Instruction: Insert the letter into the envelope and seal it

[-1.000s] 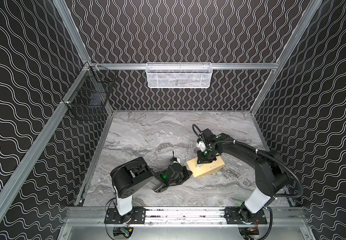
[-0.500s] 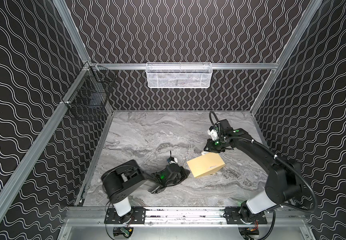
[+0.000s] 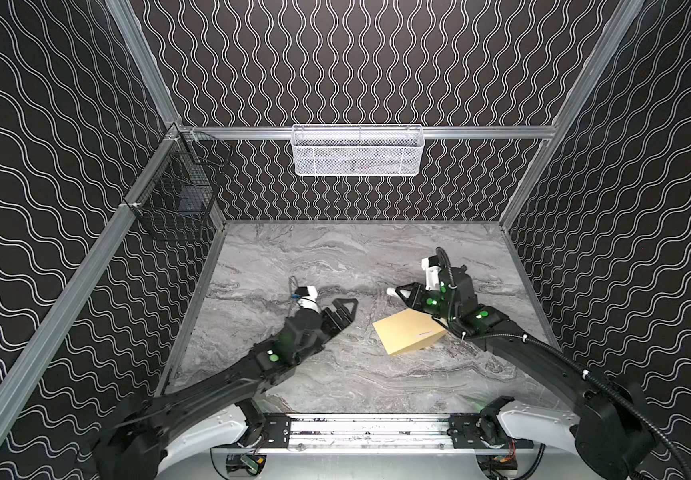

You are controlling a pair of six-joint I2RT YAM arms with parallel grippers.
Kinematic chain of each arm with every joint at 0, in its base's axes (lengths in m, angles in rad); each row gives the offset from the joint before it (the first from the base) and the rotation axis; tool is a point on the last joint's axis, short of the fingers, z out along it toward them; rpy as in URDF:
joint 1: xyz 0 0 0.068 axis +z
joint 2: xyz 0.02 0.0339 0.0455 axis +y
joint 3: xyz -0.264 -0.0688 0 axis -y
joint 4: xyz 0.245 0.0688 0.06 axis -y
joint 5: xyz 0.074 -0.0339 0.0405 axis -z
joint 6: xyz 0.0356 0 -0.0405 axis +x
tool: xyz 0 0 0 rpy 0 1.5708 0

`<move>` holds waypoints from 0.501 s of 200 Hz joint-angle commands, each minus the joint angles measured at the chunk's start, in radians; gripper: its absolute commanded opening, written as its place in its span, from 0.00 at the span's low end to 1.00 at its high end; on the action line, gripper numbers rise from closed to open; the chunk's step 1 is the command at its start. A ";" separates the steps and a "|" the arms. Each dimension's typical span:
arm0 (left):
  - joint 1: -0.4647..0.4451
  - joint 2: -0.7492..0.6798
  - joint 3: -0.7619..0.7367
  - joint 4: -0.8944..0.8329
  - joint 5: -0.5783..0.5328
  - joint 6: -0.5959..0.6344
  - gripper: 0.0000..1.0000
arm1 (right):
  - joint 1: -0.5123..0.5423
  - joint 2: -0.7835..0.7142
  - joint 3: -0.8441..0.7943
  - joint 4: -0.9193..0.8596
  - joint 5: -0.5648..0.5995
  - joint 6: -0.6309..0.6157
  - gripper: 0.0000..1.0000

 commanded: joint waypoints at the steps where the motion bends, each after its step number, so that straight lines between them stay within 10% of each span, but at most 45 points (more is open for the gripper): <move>1: 0.098 -0.069 -0.037 -0.209 0.074 0.054 0.98 | 0.093 0.061 -0.012 0.234 0.175 0.123 0.00; 100: 0.182 -0.121 -0.222 -0.014 0.215 -0.116 0.98 | 0.391 0.417 -0.134 0.748 0.511 0.278 0.10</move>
